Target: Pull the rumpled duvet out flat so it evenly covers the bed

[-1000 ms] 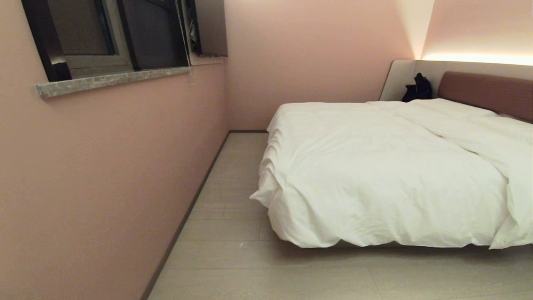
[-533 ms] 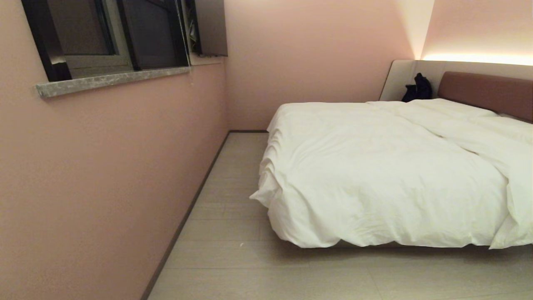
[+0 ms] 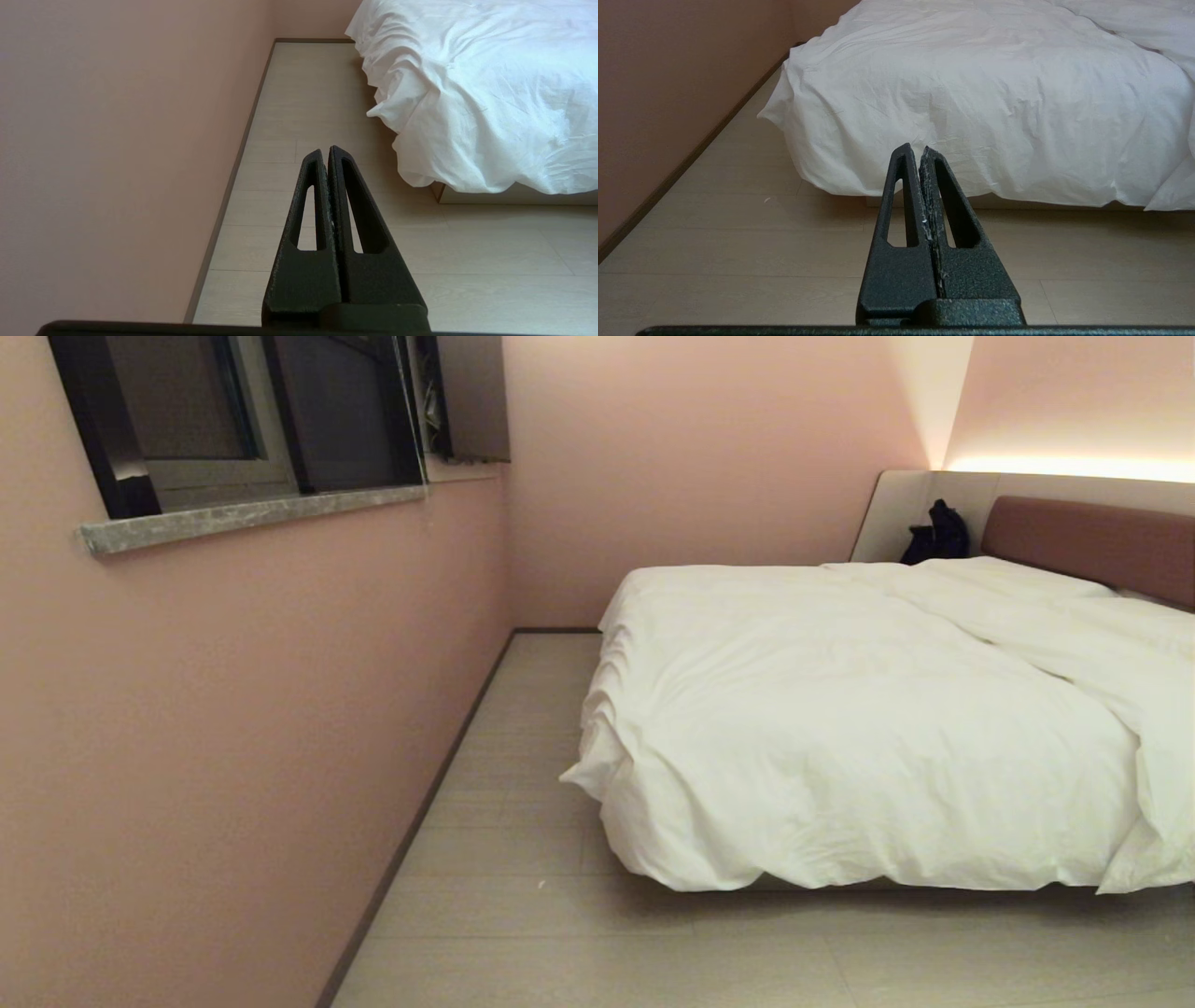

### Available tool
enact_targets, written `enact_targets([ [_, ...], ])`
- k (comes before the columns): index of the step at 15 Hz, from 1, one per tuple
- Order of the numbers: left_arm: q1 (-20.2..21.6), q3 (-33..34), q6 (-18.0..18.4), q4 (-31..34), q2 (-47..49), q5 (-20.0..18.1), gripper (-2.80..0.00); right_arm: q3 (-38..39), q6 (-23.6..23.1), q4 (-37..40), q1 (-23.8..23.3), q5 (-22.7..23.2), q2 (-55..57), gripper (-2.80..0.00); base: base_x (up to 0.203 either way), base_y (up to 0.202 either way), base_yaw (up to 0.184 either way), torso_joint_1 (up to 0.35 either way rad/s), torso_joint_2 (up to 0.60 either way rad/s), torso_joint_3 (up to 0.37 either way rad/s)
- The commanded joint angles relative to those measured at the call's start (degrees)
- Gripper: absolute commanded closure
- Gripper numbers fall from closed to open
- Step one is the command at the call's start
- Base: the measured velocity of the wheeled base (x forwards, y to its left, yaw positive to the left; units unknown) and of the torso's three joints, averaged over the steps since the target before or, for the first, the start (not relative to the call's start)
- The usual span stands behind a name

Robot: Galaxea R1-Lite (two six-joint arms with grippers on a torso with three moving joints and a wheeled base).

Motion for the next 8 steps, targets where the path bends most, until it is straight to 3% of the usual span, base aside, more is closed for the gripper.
enact_targets([
  [1, 0.00, 0.00, -0.01, 0.03, 0.01, -0.02, 0.00, 0.00, -0.29, 0.00, 0.02, 0.12, 0.07, 0.00, 0.000, 0.000, 0.000, 0.000, 0.00, 0.000],
  [8, 0.00, 0.00, -0.04, 0.03, 0.09, -0.02, 0.00, 0.00, -0.07, 0.00, 0.02, 0.03, -0.01, 0.00, 0.000, 0.000, 0.000, 0.000, 0.00, 0.000],
])
